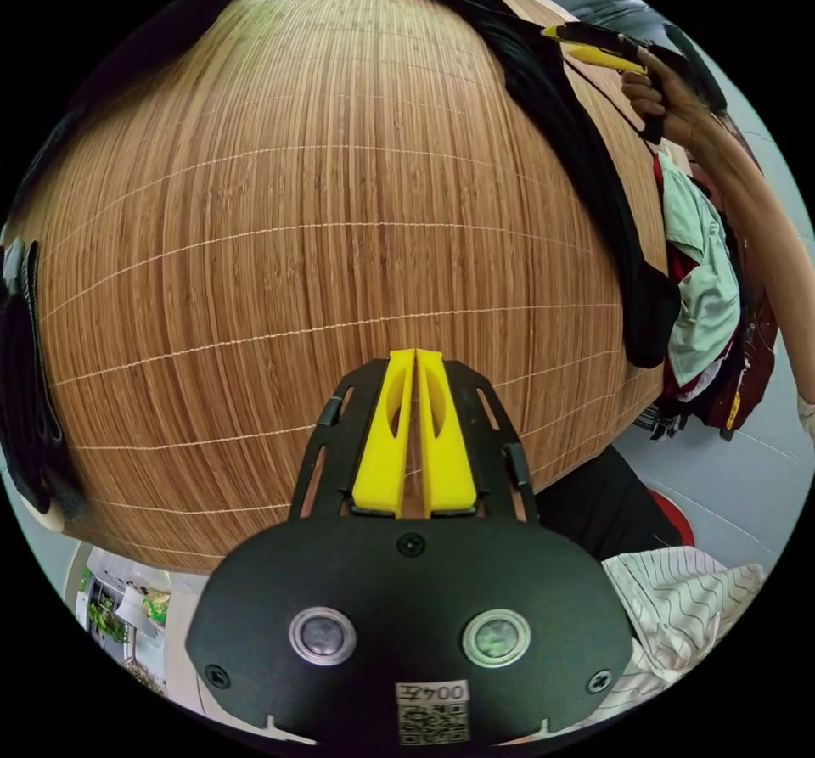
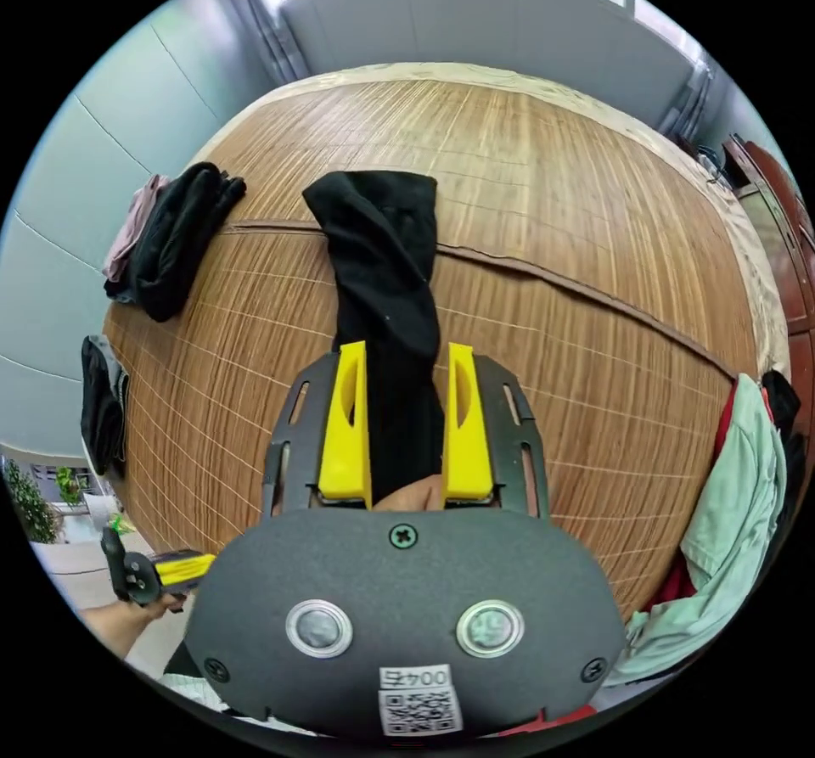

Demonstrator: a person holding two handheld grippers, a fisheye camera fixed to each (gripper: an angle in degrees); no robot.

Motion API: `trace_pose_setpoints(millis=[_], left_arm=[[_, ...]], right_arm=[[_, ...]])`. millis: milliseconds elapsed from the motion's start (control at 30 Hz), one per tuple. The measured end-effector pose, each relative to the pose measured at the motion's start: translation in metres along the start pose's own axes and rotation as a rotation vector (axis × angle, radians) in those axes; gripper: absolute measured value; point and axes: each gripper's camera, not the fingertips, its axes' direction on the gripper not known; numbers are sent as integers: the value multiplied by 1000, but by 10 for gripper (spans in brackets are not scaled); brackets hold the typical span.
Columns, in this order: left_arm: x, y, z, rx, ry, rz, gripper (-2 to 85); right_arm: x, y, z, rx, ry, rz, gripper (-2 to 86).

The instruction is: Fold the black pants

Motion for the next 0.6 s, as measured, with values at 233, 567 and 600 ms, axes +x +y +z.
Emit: trace_pose_setpoints(millis=[233,567,600], left_arm=[[-41,6,6,27,154,-50,8],[-101,18,13,59,324,-143,9],[-104,19,12,70,320,-139,9]], right_arm=[[-47,65,-48,122,-34,-98,4],[-53,309,-57,-99,-136,-61,43],[-42,320,-63,-86,-140,-18,58]])
